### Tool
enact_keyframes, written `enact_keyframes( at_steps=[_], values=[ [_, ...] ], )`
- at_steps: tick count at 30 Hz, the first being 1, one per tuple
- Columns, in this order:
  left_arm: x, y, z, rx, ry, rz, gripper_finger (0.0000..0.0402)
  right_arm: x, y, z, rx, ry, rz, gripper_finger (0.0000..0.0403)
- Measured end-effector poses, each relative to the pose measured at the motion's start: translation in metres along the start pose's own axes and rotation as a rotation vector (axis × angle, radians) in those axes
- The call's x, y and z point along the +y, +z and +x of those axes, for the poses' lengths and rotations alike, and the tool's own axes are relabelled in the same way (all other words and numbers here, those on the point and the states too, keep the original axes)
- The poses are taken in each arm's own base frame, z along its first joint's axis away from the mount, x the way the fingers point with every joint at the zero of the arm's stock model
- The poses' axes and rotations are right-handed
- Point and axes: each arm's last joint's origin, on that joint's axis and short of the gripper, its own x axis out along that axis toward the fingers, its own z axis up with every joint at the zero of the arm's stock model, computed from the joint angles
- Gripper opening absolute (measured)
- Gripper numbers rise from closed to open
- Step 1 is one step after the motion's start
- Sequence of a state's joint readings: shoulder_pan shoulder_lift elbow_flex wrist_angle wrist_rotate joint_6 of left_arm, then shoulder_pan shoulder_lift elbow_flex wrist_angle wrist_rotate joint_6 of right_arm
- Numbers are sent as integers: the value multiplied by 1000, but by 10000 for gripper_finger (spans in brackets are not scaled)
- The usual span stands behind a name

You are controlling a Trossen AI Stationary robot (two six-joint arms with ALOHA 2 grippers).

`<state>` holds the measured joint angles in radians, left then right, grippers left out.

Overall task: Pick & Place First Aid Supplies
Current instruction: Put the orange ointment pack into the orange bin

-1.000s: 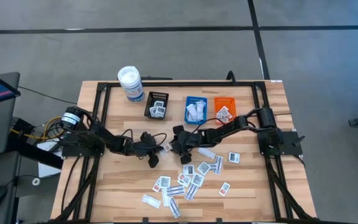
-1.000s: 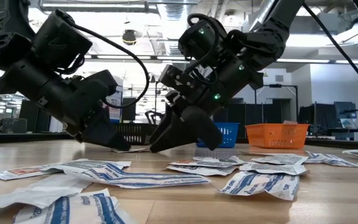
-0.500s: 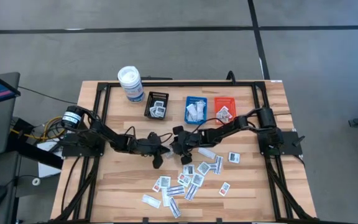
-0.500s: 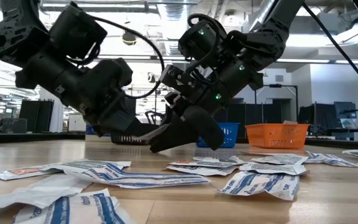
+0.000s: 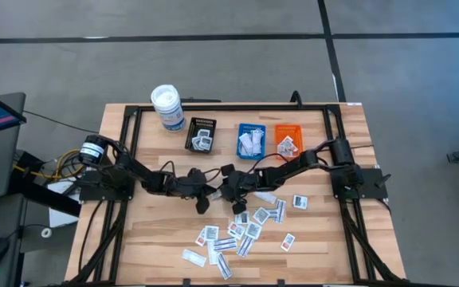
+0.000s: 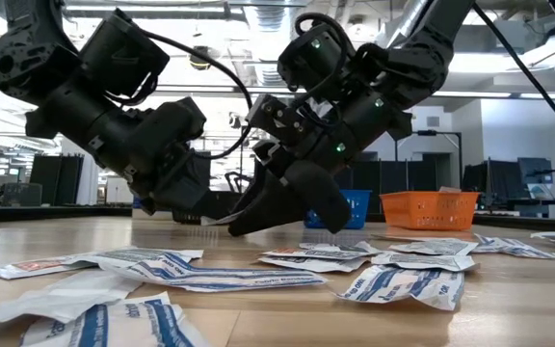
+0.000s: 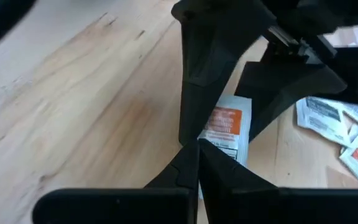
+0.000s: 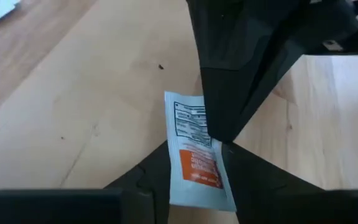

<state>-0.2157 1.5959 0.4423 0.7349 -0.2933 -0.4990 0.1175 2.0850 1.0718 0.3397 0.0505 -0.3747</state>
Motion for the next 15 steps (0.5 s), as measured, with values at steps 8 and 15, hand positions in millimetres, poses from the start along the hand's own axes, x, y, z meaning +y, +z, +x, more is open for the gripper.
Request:
enact_keyframes(
  at_steps=[8,15],
  values=[
    [1,2,1,18,-44,-24,8,0,-1,0,16,-21,-44,40],
    [1,2,1,19,-46,-44,8,1,-1,0,25,-11,-48,15]
  ],
)
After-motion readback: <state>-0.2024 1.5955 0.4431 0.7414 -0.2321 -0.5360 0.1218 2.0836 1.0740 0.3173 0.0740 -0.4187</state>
